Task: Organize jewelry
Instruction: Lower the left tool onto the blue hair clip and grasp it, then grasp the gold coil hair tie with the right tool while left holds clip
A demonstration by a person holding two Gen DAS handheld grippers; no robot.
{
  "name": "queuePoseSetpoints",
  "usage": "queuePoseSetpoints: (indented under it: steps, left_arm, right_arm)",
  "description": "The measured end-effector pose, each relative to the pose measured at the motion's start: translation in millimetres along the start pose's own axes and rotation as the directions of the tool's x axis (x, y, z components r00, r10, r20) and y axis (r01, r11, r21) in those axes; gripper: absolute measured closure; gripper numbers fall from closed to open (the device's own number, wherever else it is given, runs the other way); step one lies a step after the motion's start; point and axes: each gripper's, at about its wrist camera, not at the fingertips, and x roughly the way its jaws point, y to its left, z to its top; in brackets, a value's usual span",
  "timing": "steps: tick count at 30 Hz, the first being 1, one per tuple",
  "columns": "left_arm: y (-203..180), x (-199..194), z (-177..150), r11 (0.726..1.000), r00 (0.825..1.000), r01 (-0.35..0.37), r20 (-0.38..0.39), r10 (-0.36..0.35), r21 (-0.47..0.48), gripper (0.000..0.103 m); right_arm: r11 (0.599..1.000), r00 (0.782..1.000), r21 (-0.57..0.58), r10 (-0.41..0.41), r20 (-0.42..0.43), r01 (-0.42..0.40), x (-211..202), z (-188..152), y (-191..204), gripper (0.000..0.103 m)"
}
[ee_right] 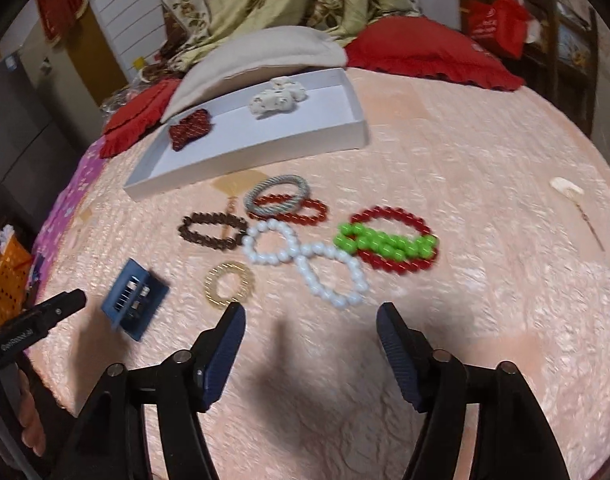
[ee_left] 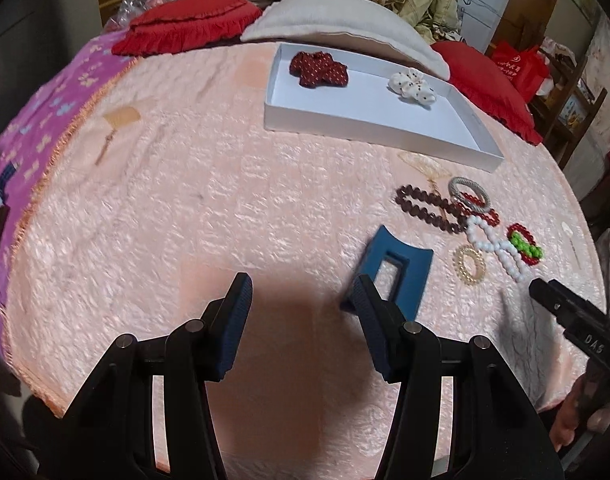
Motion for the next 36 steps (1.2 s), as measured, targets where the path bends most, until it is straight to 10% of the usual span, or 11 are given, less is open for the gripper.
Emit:
queuePoseSetpoints:
  steps: [16, 20, 27, 36]
  left_arm:
    - [-27, 44, 11, 0.988, 0.997, 0.05, -0.064, -0.041, 0.147, 0.052]
    - [-32, 52, 10, 0.981, 0.991, 0.097, -0.104, -0.081, 0.168, 0.086]
    - [-34, 37, 9, 0.986, 0.992, 0.109, -0.084, -0.099, 0.124, 0.09]
    - [-21, -5, 9, 0.989, 0.995, 0.1, 0.008, -0.101, 0.107, 0.09]
  right_arm:
    - [0.999, 0.998, 0.05, 0.018, 0.065, -0.022, -14, -9, -27, 0.026]
    - [0.999, 0.997, 0.052, 0.012, 0.073, -0.016, -16, -10, -37, 0.026]
    - [0.998, 0.997, 0.064, -0.02, 0.072, 0.016, -11, 4, -59, 0.031]
    - [0.948, 0.948, -0.017, 0.316, -0.045, -0.317, 15, 19, 4, 0.047]
